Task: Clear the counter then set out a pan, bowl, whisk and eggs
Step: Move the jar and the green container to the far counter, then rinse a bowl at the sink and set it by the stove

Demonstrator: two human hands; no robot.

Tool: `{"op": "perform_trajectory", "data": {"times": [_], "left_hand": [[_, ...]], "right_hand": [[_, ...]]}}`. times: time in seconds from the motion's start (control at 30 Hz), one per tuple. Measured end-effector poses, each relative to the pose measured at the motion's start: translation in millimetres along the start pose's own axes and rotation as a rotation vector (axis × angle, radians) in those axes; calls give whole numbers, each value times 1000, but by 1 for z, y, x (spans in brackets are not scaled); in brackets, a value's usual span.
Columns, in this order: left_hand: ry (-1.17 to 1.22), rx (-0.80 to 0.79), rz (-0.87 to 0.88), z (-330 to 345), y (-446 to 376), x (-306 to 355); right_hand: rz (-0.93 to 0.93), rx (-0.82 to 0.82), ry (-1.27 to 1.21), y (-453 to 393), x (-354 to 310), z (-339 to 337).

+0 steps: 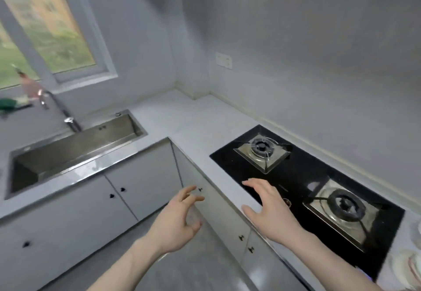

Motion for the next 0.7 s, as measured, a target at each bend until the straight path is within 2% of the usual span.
{"op": "perform_trajectory", "data": {"times": [0.1,0.27,0.53,0.7], "left_hand": [[21,155,-186,-81,43,-102],[54,334,-421,-169,124,-243],[100,450,-725,-240,234,-407],[120,495,-835,-263,251,-468]], "right_hand": [[-204,-111,-22,-69,-97,71],[-385,-274,-112,-134,-233,178],[-512,-481,-209,-177,-396,325],[-549,-571,-218,-208,-445,376]]}}
Point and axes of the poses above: each hand's wrist, its own y-axis away from the middle knuckle, its own z-axis out of the palm, x = y × z, the point moved 9 cm from there along -y, towards the middle knuckle, and after that the axes turned 12 degrees about -z, right-handed, at the moved point
